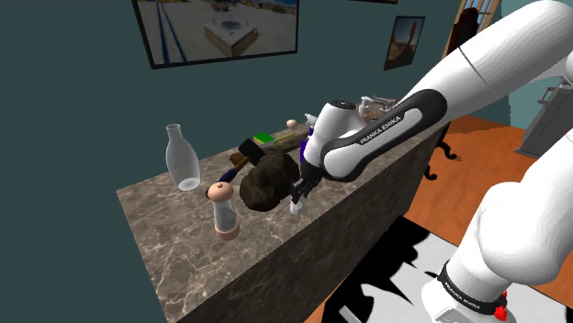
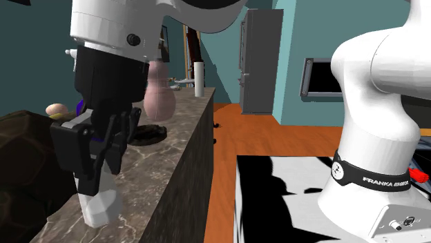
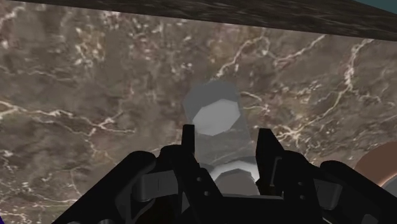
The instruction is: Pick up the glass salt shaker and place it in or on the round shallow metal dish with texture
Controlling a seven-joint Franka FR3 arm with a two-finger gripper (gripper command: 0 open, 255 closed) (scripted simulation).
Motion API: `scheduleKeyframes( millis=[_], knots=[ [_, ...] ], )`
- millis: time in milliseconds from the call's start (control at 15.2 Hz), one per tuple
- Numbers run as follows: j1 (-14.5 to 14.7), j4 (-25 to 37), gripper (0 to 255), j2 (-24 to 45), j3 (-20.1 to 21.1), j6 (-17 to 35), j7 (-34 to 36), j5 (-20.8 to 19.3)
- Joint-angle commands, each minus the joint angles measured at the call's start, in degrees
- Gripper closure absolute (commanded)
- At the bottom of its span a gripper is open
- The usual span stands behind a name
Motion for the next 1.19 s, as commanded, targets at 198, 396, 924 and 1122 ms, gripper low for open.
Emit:
scheduleKeyframes(
  millis=[198,396,924,1122],
  knots=[
    [-0.19,1.17,255,-2.91,-0.03,-4.1,0.57,-0.49],
    [-0.32,2.12,255,-4.67,-0.08,-6.8,0.87,-0.77],
    [-0.6,5.23,255,-8.64,-0.28,-13.87,1.57,-1.42],
    [-0.69,6.61,255,-9.86,-0.36,-16.46,1.81,-1.63]
  ],
)
